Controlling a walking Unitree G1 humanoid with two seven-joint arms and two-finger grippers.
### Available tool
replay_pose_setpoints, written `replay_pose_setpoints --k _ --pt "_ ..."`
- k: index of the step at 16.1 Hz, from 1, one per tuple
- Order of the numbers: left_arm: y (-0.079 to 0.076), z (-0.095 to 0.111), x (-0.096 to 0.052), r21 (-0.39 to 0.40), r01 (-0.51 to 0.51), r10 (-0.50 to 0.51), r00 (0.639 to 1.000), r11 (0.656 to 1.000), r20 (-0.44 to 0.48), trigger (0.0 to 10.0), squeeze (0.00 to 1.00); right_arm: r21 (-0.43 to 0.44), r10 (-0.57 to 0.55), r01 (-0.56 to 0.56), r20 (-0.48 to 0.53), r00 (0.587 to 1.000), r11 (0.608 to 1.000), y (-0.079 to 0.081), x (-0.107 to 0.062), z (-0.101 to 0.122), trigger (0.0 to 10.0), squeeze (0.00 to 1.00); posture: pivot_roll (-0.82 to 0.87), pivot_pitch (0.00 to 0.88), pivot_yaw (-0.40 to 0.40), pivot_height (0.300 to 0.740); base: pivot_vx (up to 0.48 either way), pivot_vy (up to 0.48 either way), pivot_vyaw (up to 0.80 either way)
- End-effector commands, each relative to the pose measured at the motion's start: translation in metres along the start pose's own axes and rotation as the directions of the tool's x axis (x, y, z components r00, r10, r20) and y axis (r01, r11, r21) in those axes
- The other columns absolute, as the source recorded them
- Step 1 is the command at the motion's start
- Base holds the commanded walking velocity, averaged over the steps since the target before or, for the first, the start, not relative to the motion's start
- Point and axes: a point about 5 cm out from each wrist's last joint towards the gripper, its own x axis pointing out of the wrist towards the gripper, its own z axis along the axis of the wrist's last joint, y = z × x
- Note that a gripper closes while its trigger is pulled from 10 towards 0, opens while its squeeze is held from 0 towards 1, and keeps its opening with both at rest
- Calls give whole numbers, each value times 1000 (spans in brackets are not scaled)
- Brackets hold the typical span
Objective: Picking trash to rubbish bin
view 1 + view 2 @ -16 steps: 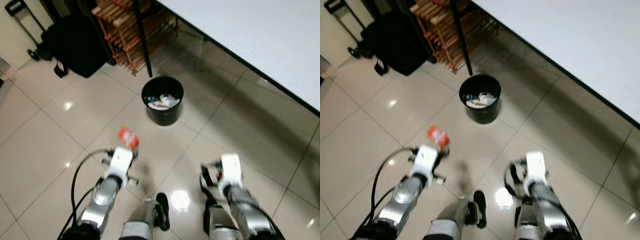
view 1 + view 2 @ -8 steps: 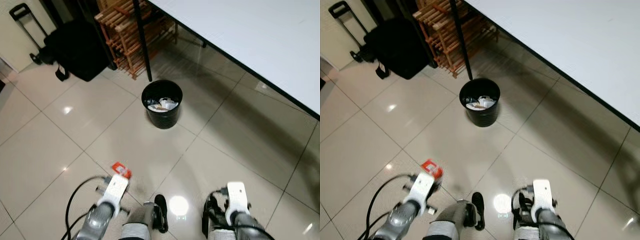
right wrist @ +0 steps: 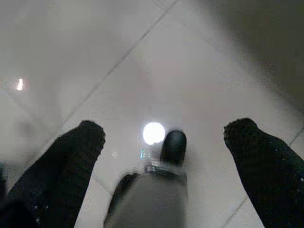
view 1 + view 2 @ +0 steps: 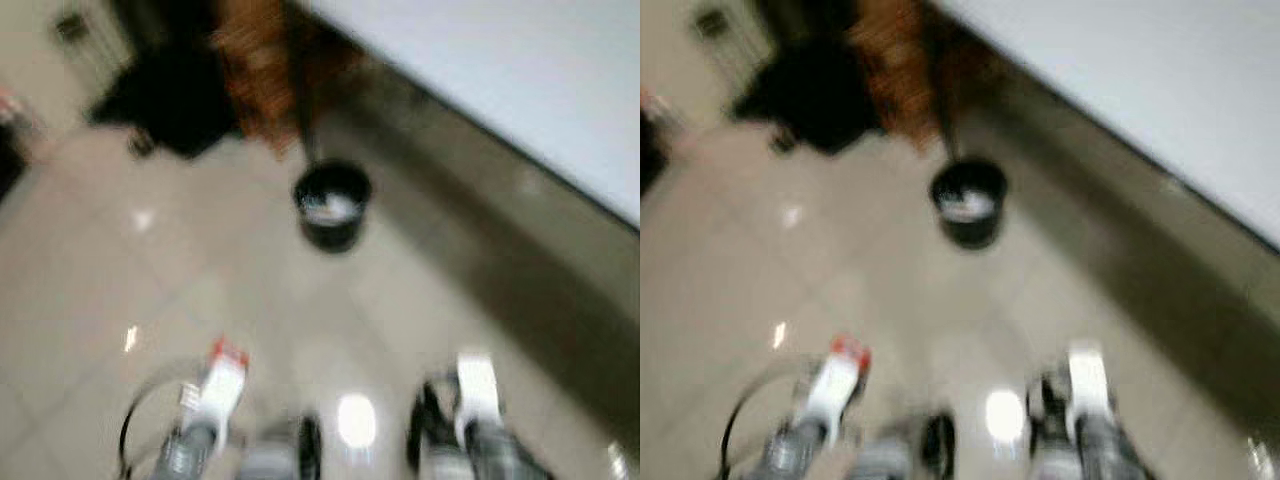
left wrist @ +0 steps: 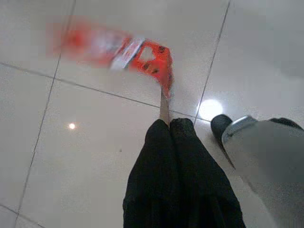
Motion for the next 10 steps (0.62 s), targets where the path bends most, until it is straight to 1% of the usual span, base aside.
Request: replay_pose_setpoints --k 1,3,10 --pt "6 -8 -3 2 -29 29 999 1000 -27 10000 0 20 5 -4 -80 997 1000 3 -9 -25 10000 0 30 316 119 740 454 0 0" --pt "5 -7 -3 -1 -28 28 999 1000 -24 10000 0 29 -13 15 -82 997 999 -2 -10 -28 10000 0 28 328 118 740 480 0 0" --pt "7 -7 -2 -12 -44 44 999 999 -27 10000 0 26 -13 16 -98 995 1000 -4 -13 -33 10000 0 27 344 117 740 480 0 0"
